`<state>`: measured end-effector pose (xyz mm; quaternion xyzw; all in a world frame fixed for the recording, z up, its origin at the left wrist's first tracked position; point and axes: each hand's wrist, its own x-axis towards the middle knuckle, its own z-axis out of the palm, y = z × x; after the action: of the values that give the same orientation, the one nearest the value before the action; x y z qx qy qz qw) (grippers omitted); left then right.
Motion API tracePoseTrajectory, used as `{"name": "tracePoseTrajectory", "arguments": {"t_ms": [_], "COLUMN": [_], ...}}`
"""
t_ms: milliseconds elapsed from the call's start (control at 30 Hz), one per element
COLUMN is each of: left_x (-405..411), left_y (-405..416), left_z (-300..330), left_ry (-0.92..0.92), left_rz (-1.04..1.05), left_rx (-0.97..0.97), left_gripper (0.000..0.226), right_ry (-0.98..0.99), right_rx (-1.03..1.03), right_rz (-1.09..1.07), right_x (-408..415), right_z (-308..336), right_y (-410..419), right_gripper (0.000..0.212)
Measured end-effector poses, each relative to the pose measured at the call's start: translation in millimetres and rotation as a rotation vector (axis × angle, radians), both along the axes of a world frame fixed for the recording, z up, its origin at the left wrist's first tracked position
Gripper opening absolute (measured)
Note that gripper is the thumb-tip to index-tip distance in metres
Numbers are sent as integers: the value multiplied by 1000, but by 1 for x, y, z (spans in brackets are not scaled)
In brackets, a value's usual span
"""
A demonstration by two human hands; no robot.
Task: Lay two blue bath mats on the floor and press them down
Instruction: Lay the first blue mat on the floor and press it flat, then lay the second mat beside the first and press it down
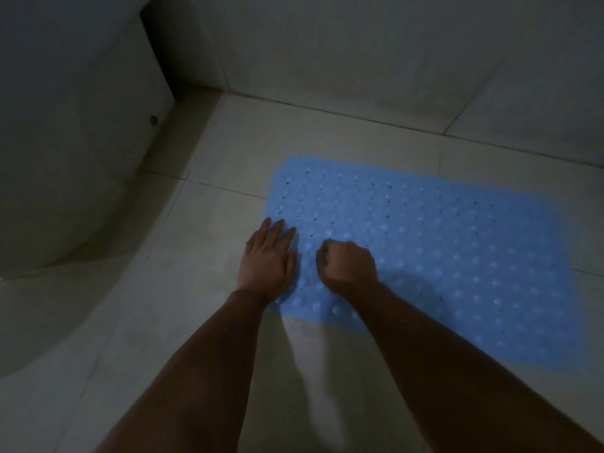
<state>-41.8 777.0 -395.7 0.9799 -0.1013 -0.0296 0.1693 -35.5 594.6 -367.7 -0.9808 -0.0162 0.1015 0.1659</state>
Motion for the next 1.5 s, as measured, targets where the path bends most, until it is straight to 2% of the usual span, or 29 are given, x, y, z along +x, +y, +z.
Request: {"name": "tracePoseTrajectory", "arguments": {"t_ms": [133,233,367,500,600,667,700,767,800,967,1133,1300,1433,1500], "left_x": [-5,-9,-9,-9,-4,4,12,40,60,135,161,162,150,144], "left_y": [-23,-24,-23,-26,-17,-11,-17,-54,-86,-271,-422,-524,-572,-582], "left_z": [-25,-36,-39,-33,-15,3,15,39,53,144,208,227,215,203], "left_ry": [111,39,11,133,298,212,124,30,24,-16,-185,-253,-250,-236], "left_rz": [-33,-2,1,-2,-10,-13,-30,-68,-116,-312,-486,-580,-610,-614], "left_rx": [77,141,95,121,39,61,102,127,112,45,30,-42,-104,-105], "left_gripper": [68,67,69,83,96,98,87,66,64,66,60,55,53,52], "right_ry": [-35,-71,-197,-140,-21,81,102,114,98,-88,-225,-185,-101,-190], "right_rx": [-13,49,87,104,103,110,113,95,77,-36,-165,-299,-361,-440], "right_rz": [-1,-9,0,-44,-112,-180,-214,-280,-312,-543,-757,-849,-883,-853], "right_x": [29,32,30,21,33,50,60,79,88,109,117,124,119,116], "right_z": [16,9,-12,-10,17,42,55,87,103,183,238,278,270,256], "right_y": [-21,-32,-46,-60,-84,-108,-127,-177,-206,-354,-496,-596,-651,-651], "right_gripper": [23,21,20,19,21,22,23,26,28,38,62,93,102,97]}}
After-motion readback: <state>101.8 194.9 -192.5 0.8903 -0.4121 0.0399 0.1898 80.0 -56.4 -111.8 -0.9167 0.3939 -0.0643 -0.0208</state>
